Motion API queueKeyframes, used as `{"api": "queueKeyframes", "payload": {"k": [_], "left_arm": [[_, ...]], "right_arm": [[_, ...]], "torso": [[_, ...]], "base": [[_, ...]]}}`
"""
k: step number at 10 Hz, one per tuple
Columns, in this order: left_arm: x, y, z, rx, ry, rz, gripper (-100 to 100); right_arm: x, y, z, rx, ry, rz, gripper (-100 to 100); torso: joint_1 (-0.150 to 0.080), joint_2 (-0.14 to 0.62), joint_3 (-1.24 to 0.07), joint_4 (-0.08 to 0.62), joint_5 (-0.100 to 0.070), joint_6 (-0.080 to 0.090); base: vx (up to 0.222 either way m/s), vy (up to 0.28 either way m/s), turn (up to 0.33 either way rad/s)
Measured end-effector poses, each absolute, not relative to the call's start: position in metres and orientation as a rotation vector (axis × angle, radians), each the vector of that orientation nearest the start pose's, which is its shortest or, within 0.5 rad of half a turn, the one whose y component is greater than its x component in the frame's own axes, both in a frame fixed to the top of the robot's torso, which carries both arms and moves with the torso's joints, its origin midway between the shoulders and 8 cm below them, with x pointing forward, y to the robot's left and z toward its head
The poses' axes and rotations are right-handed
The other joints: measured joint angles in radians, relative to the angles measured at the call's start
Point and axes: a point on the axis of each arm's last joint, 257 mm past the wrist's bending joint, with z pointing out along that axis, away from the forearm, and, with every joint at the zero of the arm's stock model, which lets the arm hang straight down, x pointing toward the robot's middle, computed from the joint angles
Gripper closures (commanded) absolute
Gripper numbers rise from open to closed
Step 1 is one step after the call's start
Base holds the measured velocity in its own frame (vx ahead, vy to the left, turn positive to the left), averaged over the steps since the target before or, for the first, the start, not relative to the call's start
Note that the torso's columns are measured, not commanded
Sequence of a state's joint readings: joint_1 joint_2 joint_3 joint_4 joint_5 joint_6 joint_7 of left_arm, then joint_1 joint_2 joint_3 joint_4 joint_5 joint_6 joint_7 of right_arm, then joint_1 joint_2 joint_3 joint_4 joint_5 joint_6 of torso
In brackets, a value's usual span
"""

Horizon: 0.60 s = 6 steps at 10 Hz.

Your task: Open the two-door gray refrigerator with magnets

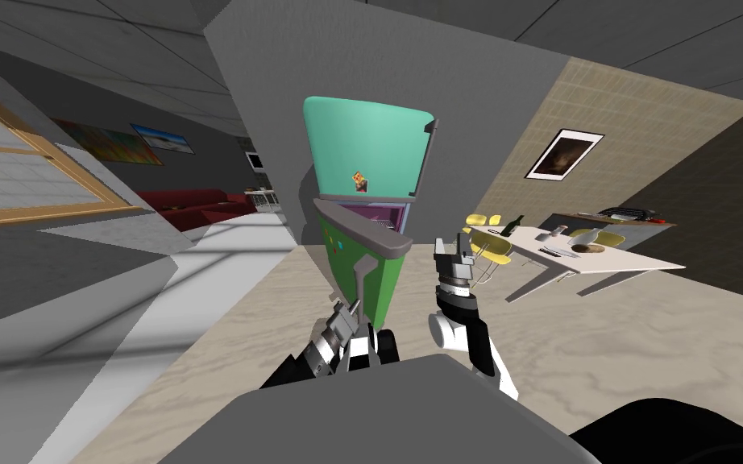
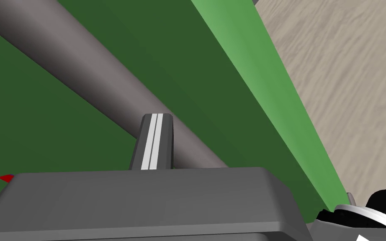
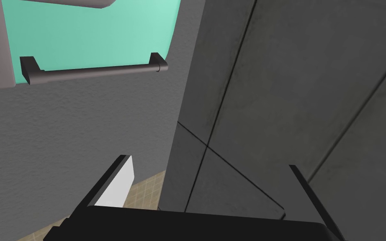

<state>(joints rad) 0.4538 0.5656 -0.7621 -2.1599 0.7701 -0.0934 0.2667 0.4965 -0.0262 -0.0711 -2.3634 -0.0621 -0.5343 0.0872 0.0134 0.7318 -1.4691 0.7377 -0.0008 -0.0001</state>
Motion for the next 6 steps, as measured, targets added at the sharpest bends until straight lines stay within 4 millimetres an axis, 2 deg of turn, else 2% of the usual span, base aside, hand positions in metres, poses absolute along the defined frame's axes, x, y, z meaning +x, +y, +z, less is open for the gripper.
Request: {"api": "queueKeyframes", "payload": {"k": [3, 4, 6], "left_arm": [[0.282, 0.0107, -0.2243, -1.826, 1.42, -2.191, 100], [0.282, 0.0107, -0.2243, -1.826, 1.42, -2.191, 100], [0.2793, 0.0071, -0.2241, -1.822, 1.437, -2.199, 100]], "right_arm": [[0.3144, -0.2983, 0.0699, 0.537, 0.53, 1.219, 0], [0.3144, -0.2983, 0.0699, 0.537, 0.53, 1.219, 0], [0.3145, -0.2983, 0.0699, 0.536, 0.53, 1.218, 0]], "torso": [[0.005, 0.0, 0.0, 0.001, 0.001, 0.0], [0.003, 0.0, 0.0, 0.0, 0.001, 0.0], [0.004, 0.001, -0.003, 0.001, 0.003, 0.0]], "base": [[0.006, -0.015, 0.0], [-0.009, 0.052, -0.132], [-0.075, 0.198, -0.114]]}}
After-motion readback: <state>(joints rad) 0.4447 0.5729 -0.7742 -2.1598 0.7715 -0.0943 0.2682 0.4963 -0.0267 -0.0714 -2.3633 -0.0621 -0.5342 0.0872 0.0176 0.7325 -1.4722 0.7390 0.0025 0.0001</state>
